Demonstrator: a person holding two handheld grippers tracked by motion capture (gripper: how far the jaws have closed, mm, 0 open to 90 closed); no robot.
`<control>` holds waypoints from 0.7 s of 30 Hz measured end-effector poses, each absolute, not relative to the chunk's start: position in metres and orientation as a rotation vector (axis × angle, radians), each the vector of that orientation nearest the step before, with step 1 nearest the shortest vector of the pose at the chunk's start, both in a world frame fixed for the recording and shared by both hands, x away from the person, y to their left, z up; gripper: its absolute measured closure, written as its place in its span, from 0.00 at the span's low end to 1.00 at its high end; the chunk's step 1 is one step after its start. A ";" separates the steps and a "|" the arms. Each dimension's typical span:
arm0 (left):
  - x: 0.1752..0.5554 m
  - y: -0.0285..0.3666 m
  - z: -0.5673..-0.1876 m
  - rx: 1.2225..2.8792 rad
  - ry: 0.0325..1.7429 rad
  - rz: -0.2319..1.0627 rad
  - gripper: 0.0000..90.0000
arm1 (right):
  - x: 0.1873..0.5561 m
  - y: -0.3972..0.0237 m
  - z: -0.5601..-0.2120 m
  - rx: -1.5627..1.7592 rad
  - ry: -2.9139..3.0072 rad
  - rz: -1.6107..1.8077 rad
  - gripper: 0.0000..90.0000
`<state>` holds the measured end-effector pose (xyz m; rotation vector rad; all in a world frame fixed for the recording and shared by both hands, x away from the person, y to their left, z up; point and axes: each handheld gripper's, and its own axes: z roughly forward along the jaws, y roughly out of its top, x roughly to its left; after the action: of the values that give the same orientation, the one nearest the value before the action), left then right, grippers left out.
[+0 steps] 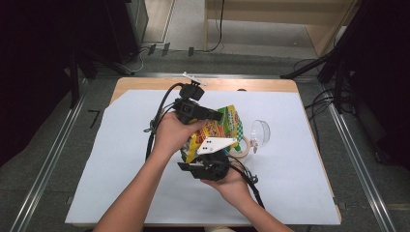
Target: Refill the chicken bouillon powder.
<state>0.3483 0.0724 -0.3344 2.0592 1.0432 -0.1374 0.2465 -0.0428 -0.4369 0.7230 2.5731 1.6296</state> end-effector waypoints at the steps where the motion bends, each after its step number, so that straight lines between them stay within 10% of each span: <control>1: 0.349 0.072 -0.334 2.060 1.043 -0.137 0.89 | 0.247 -0.043 -0.437 0.725 2.573 1.629 0.81; 21: 0.351 0.071 -0.334 2.069 1.042 -0.135 0.89 | 0.248 -0.043 -0.436 0.728 2.567 1.633 0.81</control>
<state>0.3506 0.0712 -0.3339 2.0685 1.0418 -0.1345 0.2483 -0.0433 -0.4359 0.7276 2.5673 1.6327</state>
